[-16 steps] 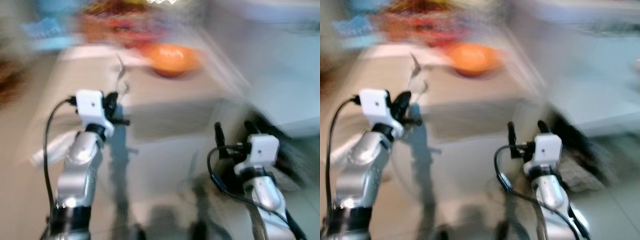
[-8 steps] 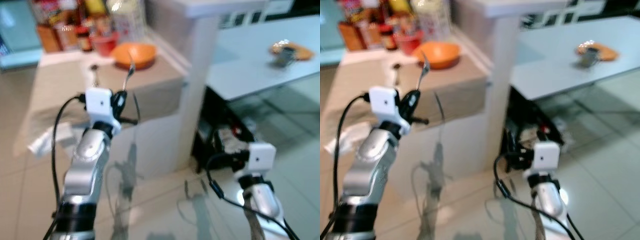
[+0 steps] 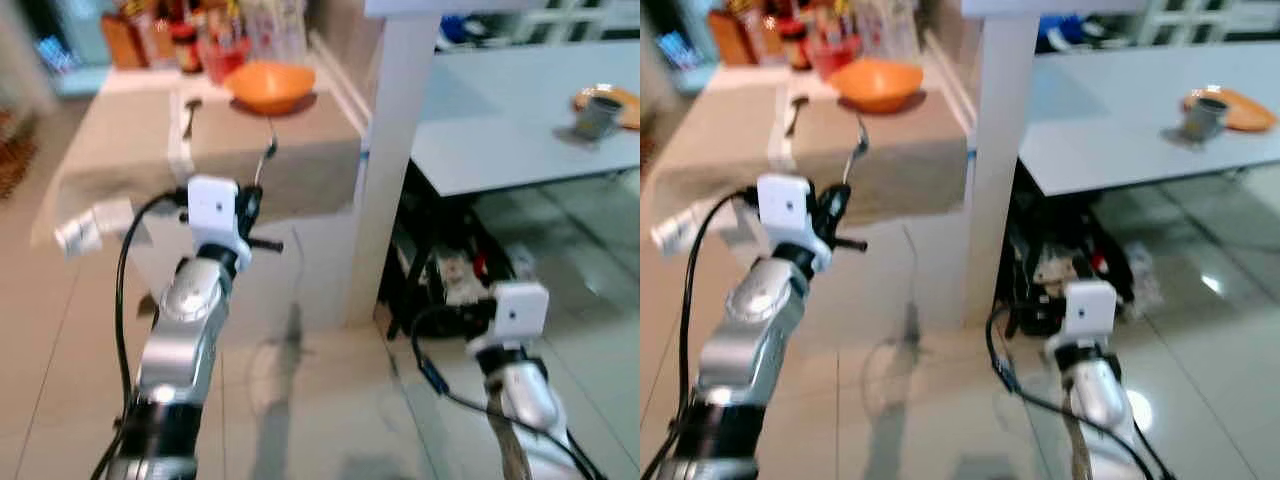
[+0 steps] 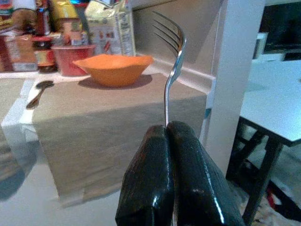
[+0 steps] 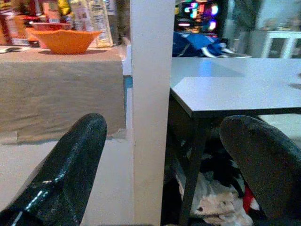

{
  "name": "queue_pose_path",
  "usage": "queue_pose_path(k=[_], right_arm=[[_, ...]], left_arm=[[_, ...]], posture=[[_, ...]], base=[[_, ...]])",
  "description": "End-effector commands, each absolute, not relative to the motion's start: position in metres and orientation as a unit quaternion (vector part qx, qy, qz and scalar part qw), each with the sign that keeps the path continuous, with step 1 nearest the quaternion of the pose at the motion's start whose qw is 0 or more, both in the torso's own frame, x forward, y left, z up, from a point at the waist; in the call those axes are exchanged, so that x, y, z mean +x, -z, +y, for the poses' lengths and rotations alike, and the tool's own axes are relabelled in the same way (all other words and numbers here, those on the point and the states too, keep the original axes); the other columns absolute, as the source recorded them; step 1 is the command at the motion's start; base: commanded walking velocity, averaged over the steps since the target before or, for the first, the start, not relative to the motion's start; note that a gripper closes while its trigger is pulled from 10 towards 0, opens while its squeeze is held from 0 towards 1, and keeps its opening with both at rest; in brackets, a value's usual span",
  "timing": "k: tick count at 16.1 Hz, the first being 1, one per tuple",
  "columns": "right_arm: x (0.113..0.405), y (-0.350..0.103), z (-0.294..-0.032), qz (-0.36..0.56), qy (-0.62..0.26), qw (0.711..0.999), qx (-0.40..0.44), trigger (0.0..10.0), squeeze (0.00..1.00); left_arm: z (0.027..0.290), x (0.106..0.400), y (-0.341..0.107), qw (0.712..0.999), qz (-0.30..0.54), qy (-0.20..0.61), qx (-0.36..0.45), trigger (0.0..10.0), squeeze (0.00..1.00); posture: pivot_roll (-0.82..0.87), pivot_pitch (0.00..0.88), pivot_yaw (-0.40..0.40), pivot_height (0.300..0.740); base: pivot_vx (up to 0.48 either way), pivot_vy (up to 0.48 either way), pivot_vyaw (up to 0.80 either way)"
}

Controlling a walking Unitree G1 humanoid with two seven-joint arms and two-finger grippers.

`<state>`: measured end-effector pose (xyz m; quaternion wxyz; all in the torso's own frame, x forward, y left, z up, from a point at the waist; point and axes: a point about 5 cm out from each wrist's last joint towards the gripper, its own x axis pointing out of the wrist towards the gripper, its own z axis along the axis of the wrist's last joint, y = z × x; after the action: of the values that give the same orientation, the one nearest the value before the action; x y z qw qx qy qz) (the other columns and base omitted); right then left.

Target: Setting the table

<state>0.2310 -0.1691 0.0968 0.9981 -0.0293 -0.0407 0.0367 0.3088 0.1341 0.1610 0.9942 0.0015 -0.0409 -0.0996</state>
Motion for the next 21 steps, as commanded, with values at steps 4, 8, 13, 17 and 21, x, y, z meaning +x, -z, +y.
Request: queue_pose_path(k=[4, 8, 13, 17, 21], right_arm=[[0.231, -0.097, -0.171, -0.042, -0.030, 0.998, -0.023, 10.0, 0.00], [0.230, -0.097, -0.174, -0.040, -0.024, 0.998, -0.035, 10.0, 0.00], [0.228, -0.096, -0.175, -0.036, -0.015, 0.999, -0.027, 10.0, 0.00], [0.229, -0.096, -0.174, -0.039, -0.018, 0.999, -0.028, 10.0, 0.00], [0.229, -0.093, -0.171, -0.028, -0.027, 0.999, -0.029, 10.0, 0.00]], left_arm=[[0.123, 0.315, -0.167, 0.993, -0.047, 0.107, 0.005, 0.0, 0.00], [0.123, 0.318, -0.163, 0.994, -0.034, 0.102, 0.014, 0.0, 0.00], [0.134, 0.317, -0.147, 0.996, -0.008, 0.090, 0.018, 0.0, 0.00], [0.130, 0.319, -0.148, 0.994, -0.014, 0.108, 0.026, 0.0, 0.00], [0.133, 0.322, -0.148, 0.994, -0.015, 0.109, 0.026, 0.0, 0.00]], posture=[[-0.11, 0.005, 0.036, 0.740], [-0.12, 0.008, 0.040, 0.740], [-0.12, 0.002, 0.045, 0.740], [-0.13, 0.000, 0.048, 0.740], [-0.12, 0.000, 0.048, 0.740]], base=[[0.000, -0.472, 0.64], [0.000, -0.472, 0.18], [0.000, -0.466, 0.41], [0.000, -0.460, 0.00], [0.000, -0.450, -0.48]])
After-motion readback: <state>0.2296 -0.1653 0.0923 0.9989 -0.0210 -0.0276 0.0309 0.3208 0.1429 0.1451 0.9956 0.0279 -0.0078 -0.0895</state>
